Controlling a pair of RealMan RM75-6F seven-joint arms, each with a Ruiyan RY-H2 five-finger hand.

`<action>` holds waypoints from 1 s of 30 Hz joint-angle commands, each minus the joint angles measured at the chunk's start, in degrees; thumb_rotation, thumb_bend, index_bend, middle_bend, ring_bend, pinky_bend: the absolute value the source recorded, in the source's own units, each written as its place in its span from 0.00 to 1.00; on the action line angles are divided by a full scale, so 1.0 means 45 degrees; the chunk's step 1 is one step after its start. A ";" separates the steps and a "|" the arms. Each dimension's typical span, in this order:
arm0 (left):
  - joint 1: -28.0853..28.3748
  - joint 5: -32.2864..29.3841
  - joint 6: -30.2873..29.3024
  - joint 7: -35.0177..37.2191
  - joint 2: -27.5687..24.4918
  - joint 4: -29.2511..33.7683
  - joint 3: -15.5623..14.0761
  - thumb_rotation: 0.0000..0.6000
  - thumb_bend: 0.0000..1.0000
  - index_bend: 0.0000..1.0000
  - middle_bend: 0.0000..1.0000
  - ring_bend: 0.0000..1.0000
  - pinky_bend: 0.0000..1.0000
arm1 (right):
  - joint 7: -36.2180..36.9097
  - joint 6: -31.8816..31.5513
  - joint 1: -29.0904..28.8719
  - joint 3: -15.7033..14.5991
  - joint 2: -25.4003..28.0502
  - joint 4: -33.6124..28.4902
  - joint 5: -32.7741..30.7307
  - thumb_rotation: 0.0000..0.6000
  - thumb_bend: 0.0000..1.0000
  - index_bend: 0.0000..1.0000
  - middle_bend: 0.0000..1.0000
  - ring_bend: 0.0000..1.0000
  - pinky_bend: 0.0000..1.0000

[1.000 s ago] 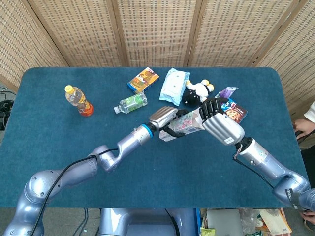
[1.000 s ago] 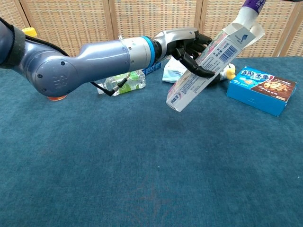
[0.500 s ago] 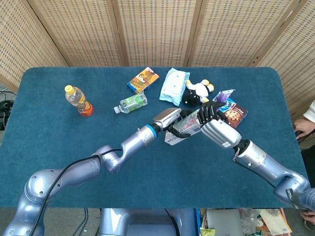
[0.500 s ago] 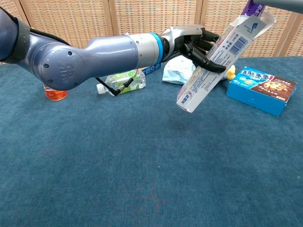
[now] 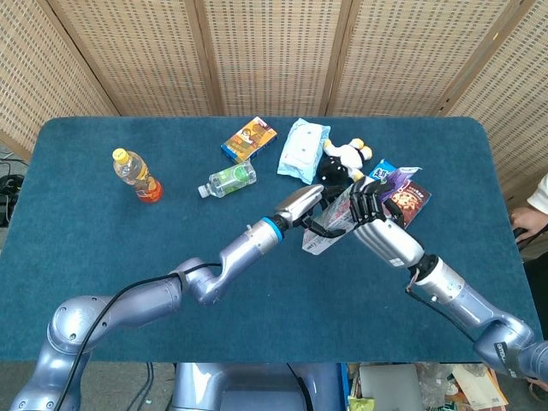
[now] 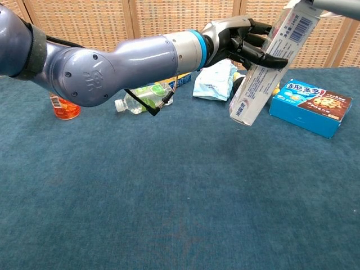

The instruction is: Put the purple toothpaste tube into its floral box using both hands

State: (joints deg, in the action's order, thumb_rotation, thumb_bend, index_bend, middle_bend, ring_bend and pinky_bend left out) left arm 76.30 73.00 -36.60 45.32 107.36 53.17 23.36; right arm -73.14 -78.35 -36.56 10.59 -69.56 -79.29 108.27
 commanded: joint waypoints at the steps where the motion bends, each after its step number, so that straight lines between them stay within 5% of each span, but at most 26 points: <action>1: 0.0013 -0.0034 -0.0158 -0.0035 0.0164 -0.0178 0.0090 1.00 0.39 0.60 0.55 0.49 0.55 | -0.0609 -0.0498 0.0528 0.0432 -0.0339 -0.0591 -0.0729 1.00 0.07 0.00 0.00 0.00 0.01; 3: 0.0023 0.0009 -0.0286 -0.0076 0.0248 -0.0294 0.0104 1.00 0.39 0.60 0.55 0.49 0.55 | -0.0411 -0.0838 0.0605 0.0628 -0.0389 -0.0778 -0.0806 1.00 0.00 0.00 0.00 0.00 0.00; 13: -0.0058 0.0218 -0.0566 -0.0129 0.0389 -0.0450 -0.0029 1.00 0.39 0.60 0.55 0.49 0.55 | 0.0379 -0.1491 0.0778 0.0989 -0.0015 -0.0718 -0.0715 1.00 0.00 0.00 0.00 0.00 0.00; 22: -0.1051 0.2175 -0.1839 -0.1454 -0.1216 0.0099 -0.1847 1.00 0.39 0.60 0.55 0.49 0.55 | 0.4207 -0.1852 0.1555 0.1250 0.0729 0.0887 -0.2402 1.00 0.00 0.00 0.00 0.00 0.00; 30: -0.2215 0.3712 -0.2782 -0.2795 -0.3576 0.1507 -0.3680 1.00 0.39 0.60 0.55 0.49 0.55 | 0.8332 -0.1027 0.2321 0.0562 0.1053 0.1194 -0.3665 1.00 0.00 0.00 0.00 0.00 0.00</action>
State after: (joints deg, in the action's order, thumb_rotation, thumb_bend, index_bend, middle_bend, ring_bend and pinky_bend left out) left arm 68.03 88.34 -47.63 34.88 93.61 57.96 8.49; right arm -42.16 -85.26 -27.97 14.77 -66.00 -74.19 94.72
